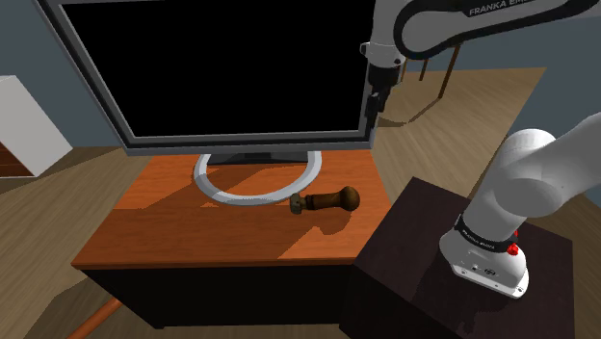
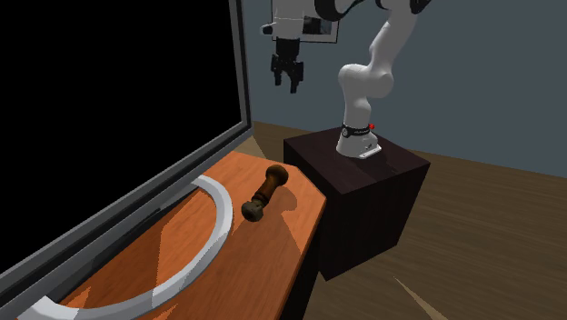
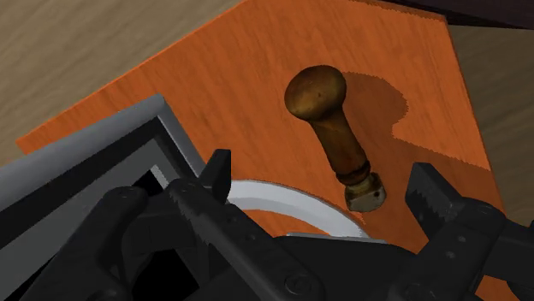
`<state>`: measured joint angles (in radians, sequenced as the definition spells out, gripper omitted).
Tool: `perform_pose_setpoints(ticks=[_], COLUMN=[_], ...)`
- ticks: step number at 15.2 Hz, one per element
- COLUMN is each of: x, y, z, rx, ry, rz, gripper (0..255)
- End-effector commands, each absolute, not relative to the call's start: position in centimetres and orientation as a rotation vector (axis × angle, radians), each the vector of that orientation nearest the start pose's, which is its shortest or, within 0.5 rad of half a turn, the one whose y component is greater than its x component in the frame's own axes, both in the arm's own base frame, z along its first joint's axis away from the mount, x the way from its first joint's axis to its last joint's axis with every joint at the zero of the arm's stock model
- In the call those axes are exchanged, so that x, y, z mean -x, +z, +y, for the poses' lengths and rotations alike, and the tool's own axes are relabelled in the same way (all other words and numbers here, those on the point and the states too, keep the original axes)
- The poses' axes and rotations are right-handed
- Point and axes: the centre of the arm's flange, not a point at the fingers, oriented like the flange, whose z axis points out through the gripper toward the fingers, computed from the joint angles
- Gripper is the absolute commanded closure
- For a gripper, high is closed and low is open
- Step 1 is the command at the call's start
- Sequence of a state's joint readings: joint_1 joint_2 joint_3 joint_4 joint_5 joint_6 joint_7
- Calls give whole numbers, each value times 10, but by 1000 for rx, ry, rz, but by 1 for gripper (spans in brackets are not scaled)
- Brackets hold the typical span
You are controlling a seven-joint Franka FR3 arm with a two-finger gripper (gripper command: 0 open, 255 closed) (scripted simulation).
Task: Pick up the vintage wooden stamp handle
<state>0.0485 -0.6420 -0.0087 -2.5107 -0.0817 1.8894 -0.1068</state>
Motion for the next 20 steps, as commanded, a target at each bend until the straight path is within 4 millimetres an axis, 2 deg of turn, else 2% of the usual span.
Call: perform_pose_setpoints(ticks=[1, 20], x=[-369, -464], y=[471, 242], z=[13, 60], rx=[3196, 3103], ry=[-26, 41], rz=[-325, -755], gripper=[0, 0])
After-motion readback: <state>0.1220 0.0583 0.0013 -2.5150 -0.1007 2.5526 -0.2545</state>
